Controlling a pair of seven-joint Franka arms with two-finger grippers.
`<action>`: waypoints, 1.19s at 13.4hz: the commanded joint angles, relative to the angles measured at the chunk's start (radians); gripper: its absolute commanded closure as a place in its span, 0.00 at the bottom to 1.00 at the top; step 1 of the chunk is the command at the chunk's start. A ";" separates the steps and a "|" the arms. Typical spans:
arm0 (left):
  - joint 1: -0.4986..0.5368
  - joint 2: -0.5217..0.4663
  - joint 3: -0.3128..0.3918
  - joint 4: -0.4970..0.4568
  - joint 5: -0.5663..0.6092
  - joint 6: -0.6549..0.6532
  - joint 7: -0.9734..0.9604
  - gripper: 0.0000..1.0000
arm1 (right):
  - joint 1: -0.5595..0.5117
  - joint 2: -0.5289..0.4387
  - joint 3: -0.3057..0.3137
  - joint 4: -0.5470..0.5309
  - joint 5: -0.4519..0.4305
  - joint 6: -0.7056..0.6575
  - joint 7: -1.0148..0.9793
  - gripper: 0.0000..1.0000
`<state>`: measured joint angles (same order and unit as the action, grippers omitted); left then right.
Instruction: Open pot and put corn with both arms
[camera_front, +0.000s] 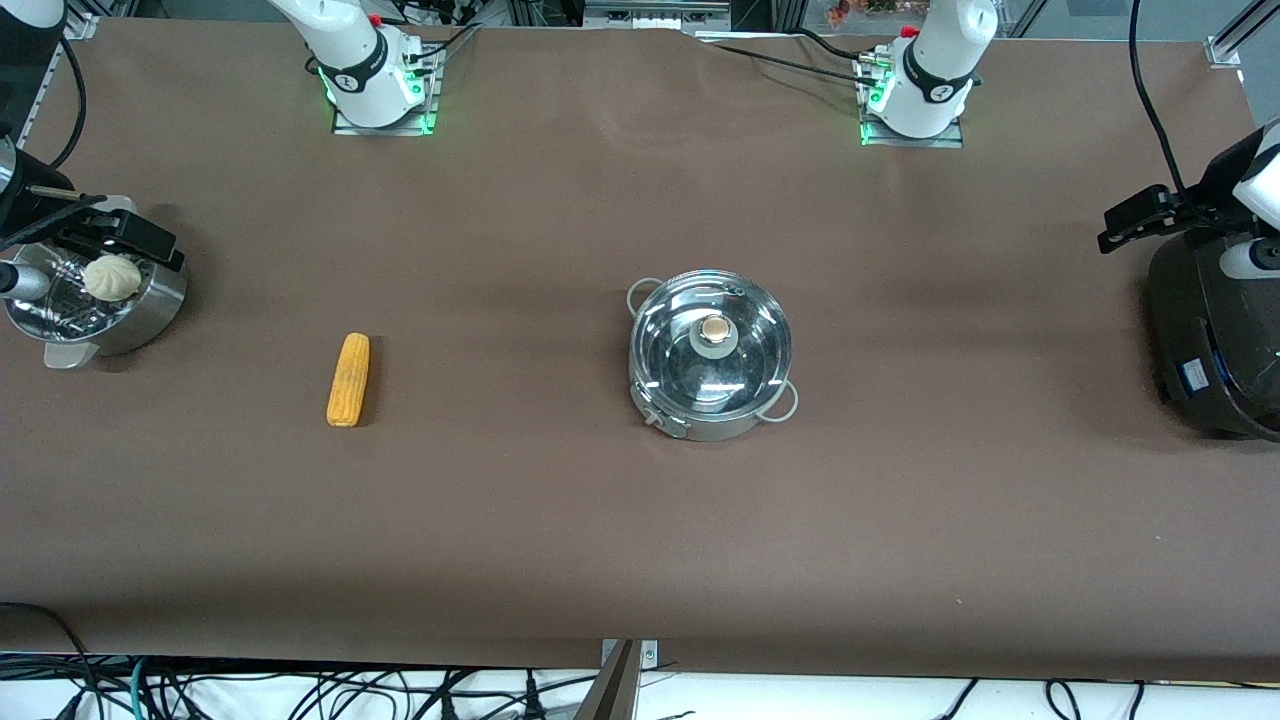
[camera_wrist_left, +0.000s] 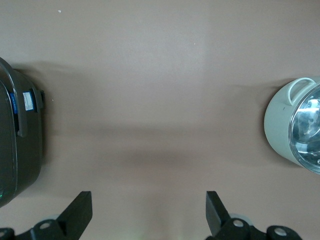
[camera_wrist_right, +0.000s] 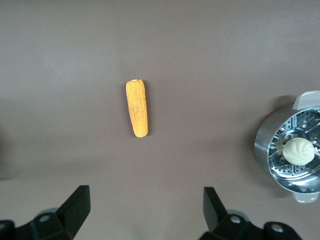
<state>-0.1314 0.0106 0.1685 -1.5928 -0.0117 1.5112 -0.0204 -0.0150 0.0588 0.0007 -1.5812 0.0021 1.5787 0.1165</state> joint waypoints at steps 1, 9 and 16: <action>-0.001 0.019 0.005 0.036 -0.004 -0.025 0.007 0.00 | 0.003 0.004 0.001 0.014 0.001 -0.006 -0.003 0.00; -0.001 0.023 0.005 0.034 -0.004 -0.025 0.014 0.00 | -0.002 0.004 -0.001 0.015 -0.004 -0.002 -0.004 0.00; 0.001 0.028 0.005 0.036 -0.007 -0.025 0.017 0.00 | -0.002 0.004 -0.002 0.017 -0.004 0.001 -0.003 0.00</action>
<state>-0.1316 0.0228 0.1685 -1.5923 -0.0117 1.5112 -0.0204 -0.0152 0.0589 -0.0007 -1.5812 0.0021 1.5820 0.1165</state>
